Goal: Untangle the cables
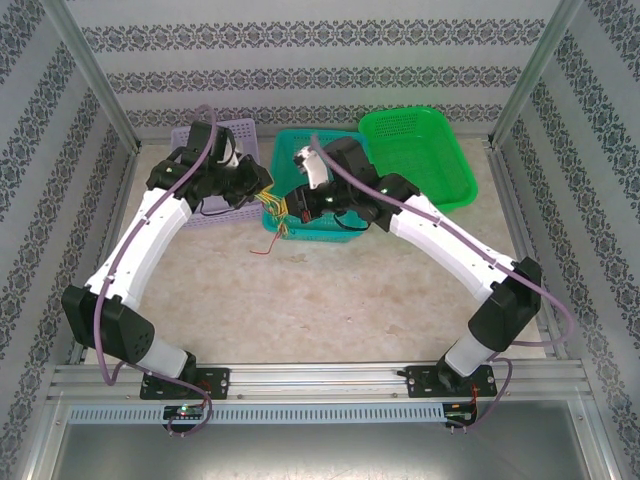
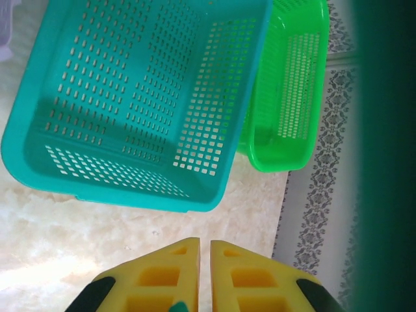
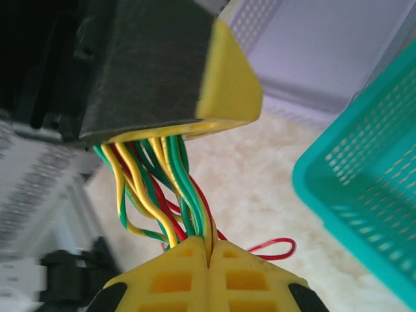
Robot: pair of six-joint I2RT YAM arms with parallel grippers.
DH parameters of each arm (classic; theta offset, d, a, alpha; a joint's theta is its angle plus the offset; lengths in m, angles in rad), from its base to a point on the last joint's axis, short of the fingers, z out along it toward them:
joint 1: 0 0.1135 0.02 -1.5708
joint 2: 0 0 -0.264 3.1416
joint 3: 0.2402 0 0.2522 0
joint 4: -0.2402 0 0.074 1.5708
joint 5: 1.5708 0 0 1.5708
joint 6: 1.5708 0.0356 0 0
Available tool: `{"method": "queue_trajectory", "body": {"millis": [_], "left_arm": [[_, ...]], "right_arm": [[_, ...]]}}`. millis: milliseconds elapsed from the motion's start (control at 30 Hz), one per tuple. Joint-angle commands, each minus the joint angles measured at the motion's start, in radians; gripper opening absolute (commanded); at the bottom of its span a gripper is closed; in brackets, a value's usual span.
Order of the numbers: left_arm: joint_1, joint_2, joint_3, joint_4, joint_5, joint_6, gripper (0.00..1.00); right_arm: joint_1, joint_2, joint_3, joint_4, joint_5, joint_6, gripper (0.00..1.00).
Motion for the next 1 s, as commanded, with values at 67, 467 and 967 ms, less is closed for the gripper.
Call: {"method": "queue_trajectory", "body": {"millis": [67,467,967], "left_arm": [[0.079,-0.043,0.015,0.019,-0.099,0.099,0.0],[0.038,-0.065,-0.069,0.127,-0.056,0.002,0.0],[0.011,-0.056,-0.074,0.155,-0.067,-0.032,0.0]], "right_arm": [[0.076,-0.118,-0.131,-0.202,0.313,-0.226,0.19],[0.024,-0.139,-0.225,0.192,-0.057,0.108,0.64],[0.006,0.011,-0.211,0.478,-0.191,0.464,0.62]]}}
